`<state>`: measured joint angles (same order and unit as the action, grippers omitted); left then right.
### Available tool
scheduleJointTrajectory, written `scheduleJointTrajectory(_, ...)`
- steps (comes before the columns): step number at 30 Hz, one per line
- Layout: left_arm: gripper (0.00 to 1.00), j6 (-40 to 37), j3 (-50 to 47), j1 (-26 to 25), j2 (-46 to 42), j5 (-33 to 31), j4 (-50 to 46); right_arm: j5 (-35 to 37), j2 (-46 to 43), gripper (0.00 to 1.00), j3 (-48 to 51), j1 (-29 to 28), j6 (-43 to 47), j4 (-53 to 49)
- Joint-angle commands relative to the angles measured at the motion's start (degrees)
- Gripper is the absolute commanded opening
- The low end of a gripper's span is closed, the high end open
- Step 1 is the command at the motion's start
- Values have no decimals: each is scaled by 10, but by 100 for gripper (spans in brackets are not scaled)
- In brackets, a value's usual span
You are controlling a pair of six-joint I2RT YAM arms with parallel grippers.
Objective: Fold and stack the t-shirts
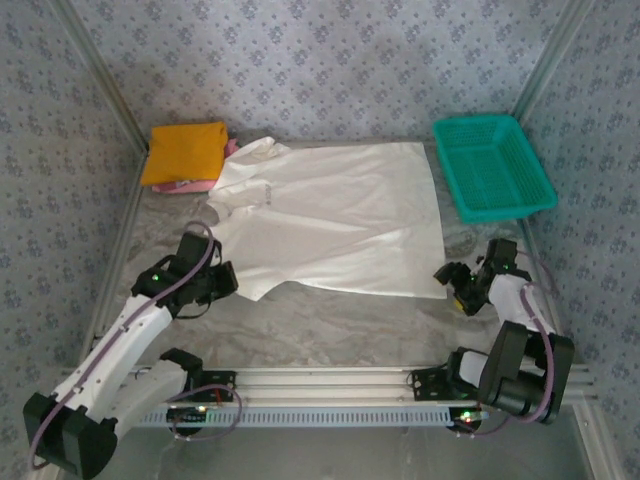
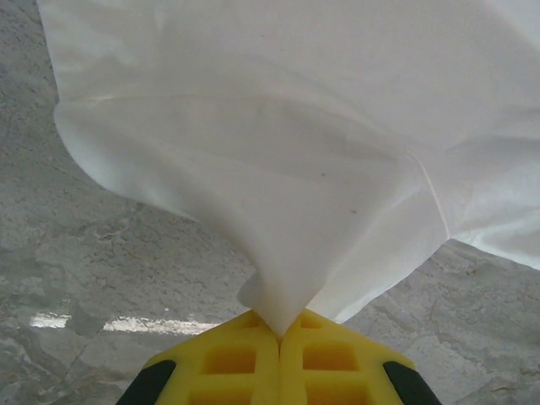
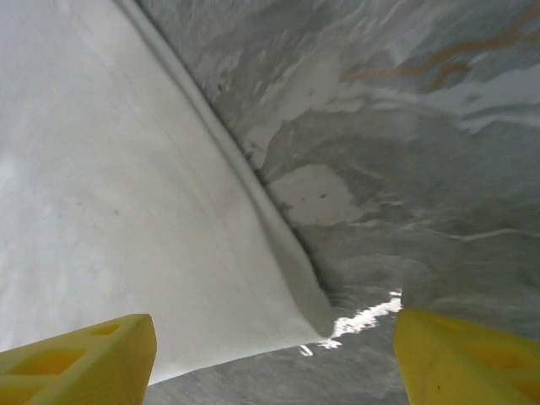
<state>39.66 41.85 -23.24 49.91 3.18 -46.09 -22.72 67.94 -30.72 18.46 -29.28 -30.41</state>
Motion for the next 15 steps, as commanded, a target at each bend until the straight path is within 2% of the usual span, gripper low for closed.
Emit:
scheduleJointTrajectory(1, 0, 1, -28, 5, -2, 2, 11, -61, 19, 74, 10, -6, -17, 49)
scheduleJointTrajectory(8, 0, -2, -41, 6, 8, 10, 49, -58, 58, 67, 21, -27, -27, 124)
scheduleJointTrajectory(13, 0, -2, -44, 7, 7, 7, 52, -28, 69, 65, 30, -31, -40, 120)
scheduleJointTrajectory(15, 0, -3, -47, 8, 5, 0, 52, -16, 49, 56, 37, -27, -49, 113)
